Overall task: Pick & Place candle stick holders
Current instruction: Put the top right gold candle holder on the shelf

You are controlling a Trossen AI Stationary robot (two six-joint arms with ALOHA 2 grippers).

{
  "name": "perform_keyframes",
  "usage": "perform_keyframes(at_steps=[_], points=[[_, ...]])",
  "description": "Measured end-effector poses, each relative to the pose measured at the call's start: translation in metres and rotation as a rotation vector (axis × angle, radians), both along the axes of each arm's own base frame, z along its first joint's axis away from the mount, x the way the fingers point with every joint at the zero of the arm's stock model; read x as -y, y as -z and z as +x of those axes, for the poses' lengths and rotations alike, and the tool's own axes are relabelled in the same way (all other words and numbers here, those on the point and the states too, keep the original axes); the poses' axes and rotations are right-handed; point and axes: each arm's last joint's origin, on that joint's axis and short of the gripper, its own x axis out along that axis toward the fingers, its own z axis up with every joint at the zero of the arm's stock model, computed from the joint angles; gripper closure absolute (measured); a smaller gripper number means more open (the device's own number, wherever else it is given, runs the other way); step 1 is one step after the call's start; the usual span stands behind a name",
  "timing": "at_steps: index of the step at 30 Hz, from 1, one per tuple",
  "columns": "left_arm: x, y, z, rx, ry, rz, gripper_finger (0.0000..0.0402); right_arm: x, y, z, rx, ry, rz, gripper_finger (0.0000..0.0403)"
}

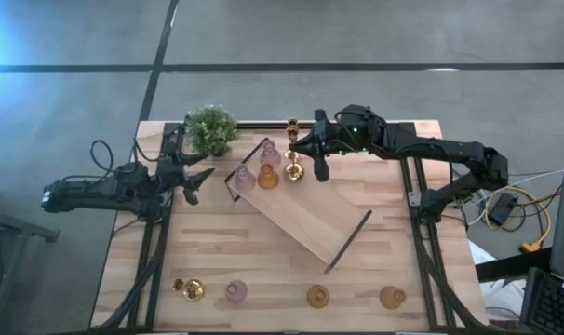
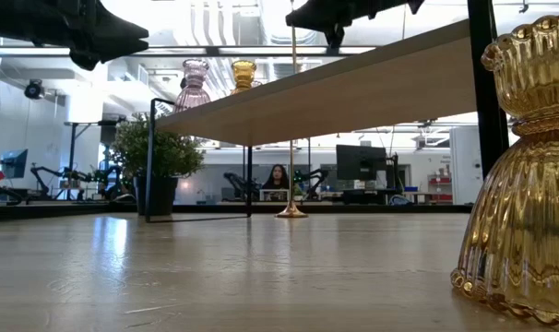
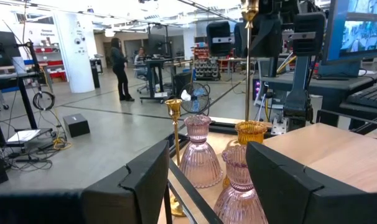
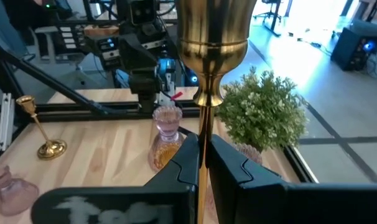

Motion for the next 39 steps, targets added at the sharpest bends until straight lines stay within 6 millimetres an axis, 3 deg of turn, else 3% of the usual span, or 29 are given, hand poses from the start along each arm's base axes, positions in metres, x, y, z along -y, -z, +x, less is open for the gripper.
perform_keyframes(at_steps=[31,39], points=[[0.0,0.0,0.0,0.0,0.0,0.0,0.0183,0.006,0.023,0.0,0.053,0.003,0.031,0.0392],[0.0,0.0,0.0,0.0,0.0,0.0,0.0183,0.006,0.021,0.0,0.049,0.003,0.037,0.0369]])
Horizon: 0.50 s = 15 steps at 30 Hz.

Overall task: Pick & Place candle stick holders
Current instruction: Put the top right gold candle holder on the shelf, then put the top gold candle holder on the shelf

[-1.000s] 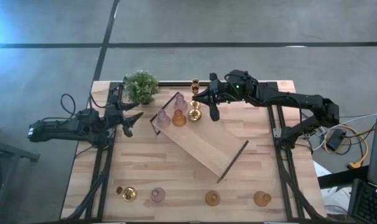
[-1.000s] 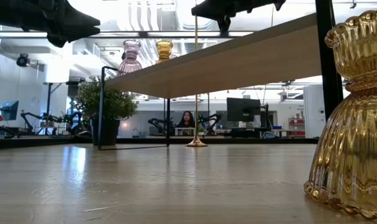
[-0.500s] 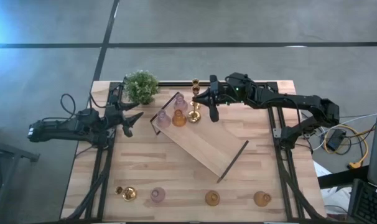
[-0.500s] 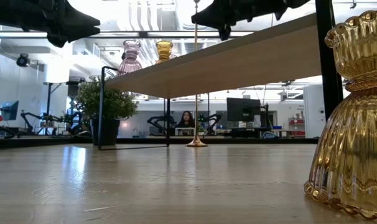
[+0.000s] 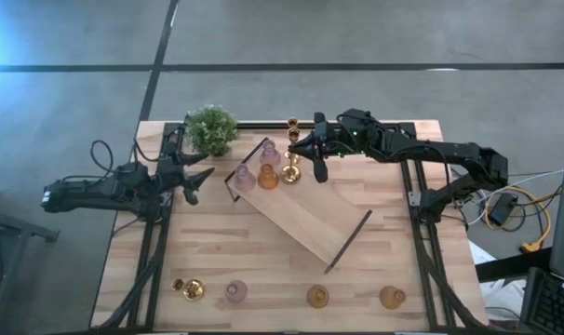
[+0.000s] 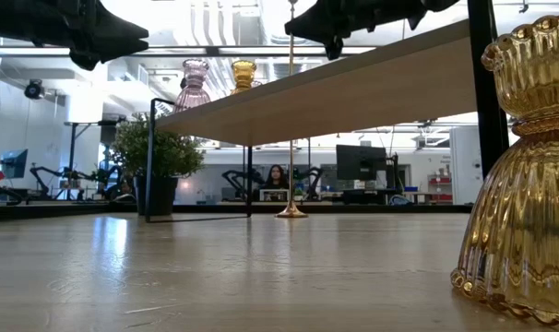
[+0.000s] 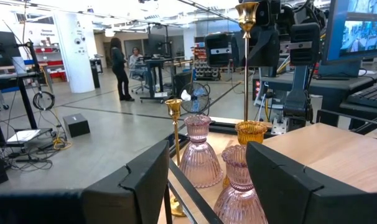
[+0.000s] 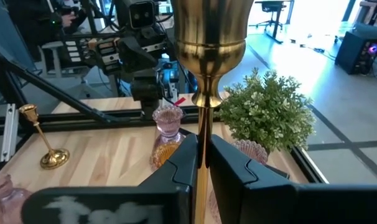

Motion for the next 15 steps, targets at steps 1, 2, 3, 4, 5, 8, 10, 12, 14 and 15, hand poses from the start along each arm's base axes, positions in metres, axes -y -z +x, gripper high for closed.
perform_keyframes(at_steps=[1,2,3,4,5,8,10,12,14,15], points=[[0.0,0.0,0.0,0.0,0.0,0.0,0.0183,0.0,-0.0005,0.0,0.0,0.0,0.002,0.0365],[0.0,0.0,0.0,0.0,0.0,0.0,0.0183,0.0,-0.0009,0.0,0.0,0.001,0.003,0.036],[0.0,0.0,0.0,0.0,0.0,0.0,0.0183,0.0,-0.0015,0.0,0.001,0.001,0.003,0.0356],[0.0,0.0,0.0,0.0,0.0,0.0,0.0183,0.0,-0.0024,0.0,0.003,0.001,0.002,0.0352],[0.0,0.0,0.0,0.0,0.0,0.0,0.0183,-0.0002,-0.0034,0.0001,0.006,0.0,0.001,0.0348],[0.0,0.0,0.0,0.0,0.0,0.0,0.0183,-0.0004,-0.0067,-0.0006,0.019,0.0,-0.003,0.0331],[0.0,0.0,0.0,0.0,0.0,0.0,0.0183,-0.0005,-0.0067,-0.0006,0.019,0.0,-0.003,0.0317],[0.0,0.0,0.0,0.0,0.0,0.0,0.0183,-0.0004,-0.0065,-0.0005,0.018,0.001,0.002,0.0302],[0.0,0.0,0.0,0.0,0.0,0.0,0.0183,-0.0004,-0.0067,-0.0006,0.019,0.002,0.004,0.0286],[0.0,0.0,0.0,0.0,0.0,0.0,0.0183,-0.0004,-0.0067,-0.0006,0.019,0.002,0.004,0.0277]])
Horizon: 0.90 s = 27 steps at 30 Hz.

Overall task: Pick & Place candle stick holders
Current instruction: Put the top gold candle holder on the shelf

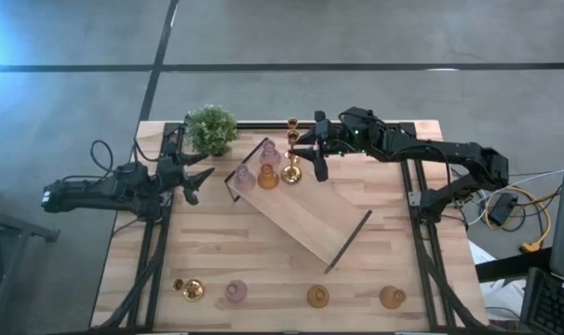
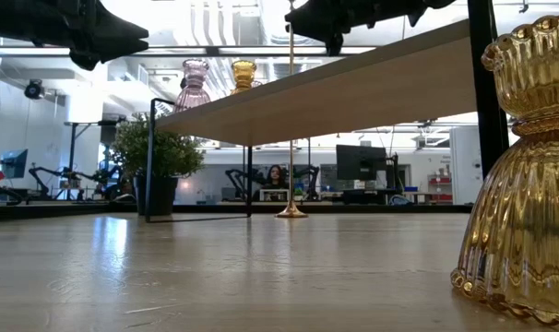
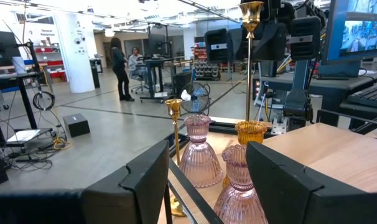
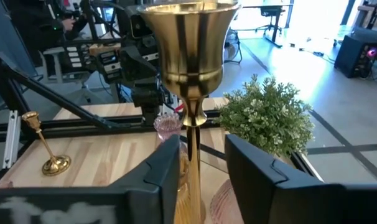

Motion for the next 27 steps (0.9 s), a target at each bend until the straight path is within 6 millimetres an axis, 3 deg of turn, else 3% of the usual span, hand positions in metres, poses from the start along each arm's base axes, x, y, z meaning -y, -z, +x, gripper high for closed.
perform_keyframes(at_steps=[11,22,27], points=[[0.0,0.0,0.0,-0.001,0.0,0.0,0.0183,-0.004,-0.006,-0.014,-0.047,0.005,-0.024,0.0205],[0.0,0.0,0.0,-0.002,0.0,0.0,0.0183,-0.017,-0.022,-0.063,-0.202,0.073,-0.022,0.0214],[0.0,0.0,0.0,0.0,0.0,-0.002,0.0183,-0.019,-0.017,-0.081,-0.29,0.168,-0.035,0.0219]])
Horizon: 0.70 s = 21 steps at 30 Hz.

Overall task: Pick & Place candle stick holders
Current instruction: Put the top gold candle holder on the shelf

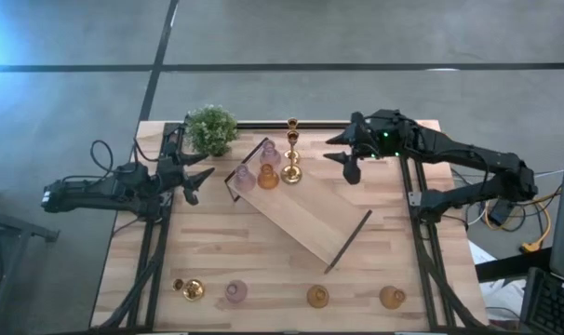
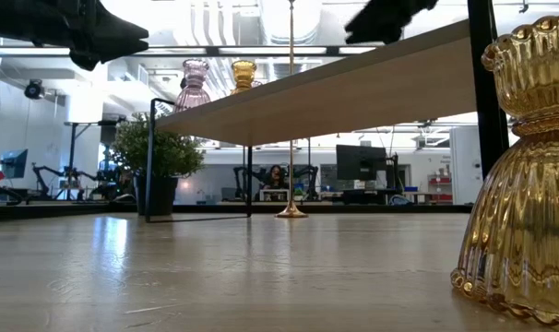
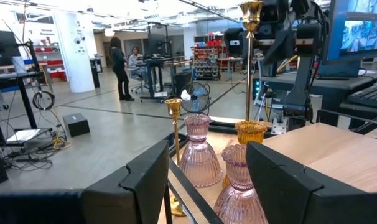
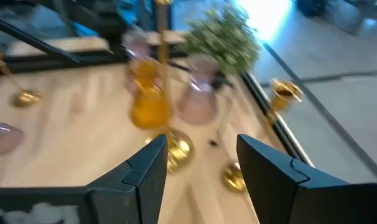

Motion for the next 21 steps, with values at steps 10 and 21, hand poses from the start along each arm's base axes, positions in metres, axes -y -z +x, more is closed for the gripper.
perform_keyframes(at_steps=[10,21], points=[[0.0,0.0,0.0,0.005,0.001,-0.006,0.0183,0.047,0.05,-0.011,0.019,0.158,-0.066,0.0241],[0.0,0.0,0.0,0.003,0.001,-0.001,0.0183,0.128,0.094,0.002,0.041,0.099,0.098,0.0268]])
